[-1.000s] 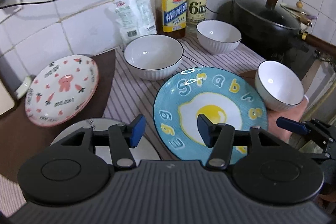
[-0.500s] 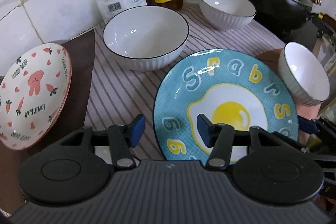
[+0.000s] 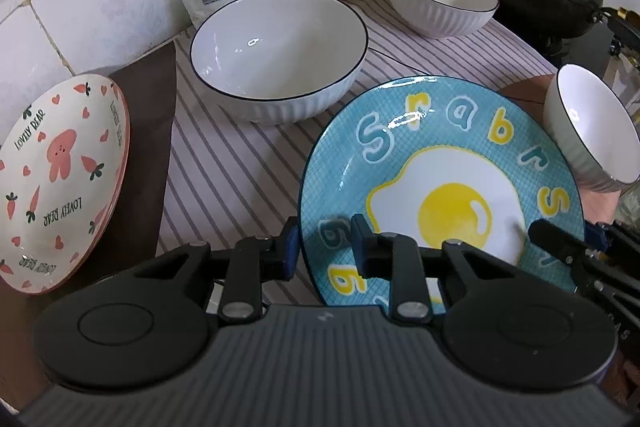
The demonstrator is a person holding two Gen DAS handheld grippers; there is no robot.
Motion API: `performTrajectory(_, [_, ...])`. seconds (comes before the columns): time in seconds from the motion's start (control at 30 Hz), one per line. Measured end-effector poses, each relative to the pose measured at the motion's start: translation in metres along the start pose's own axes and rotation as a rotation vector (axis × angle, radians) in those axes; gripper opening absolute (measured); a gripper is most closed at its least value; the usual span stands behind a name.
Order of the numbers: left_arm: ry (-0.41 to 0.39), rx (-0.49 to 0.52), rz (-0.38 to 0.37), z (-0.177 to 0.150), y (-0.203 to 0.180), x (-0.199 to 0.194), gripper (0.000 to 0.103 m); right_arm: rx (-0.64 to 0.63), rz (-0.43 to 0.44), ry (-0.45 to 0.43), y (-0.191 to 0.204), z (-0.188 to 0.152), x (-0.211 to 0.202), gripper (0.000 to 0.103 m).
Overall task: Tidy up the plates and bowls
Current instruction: 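Lift the blue egg plate with both tools and carry it over the white plate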
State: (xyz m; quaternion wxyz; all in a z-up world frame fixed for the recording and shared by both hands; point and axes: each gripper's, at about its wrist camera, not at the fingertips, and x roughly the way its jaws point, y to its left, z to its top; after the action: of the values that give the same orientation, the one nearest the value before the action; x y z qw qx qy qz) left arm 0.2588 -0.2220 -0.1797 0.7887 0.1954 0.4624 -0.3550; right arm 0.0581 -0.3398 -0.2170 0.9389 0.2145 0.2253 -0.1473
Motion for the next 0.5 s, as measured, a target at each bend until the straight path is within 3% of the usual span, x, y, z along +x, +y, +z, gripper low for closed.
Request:
performTrajectory(0.37, [0.013, 0.015, -0.021, 0.0032, 0.0016, 0.0036, 0.026, 0.04, -0.027, 0.022, 0.0031, 0.0022, 0.004, 0.025])
performTrajectory(0.5, [0.032, -0.028, -0.009, -0.0001, 0.0045, -0.0006, 0.025, 0.074, 0.008, 0.047, -0.0011, 0.0037, 0.0032, 0.023])
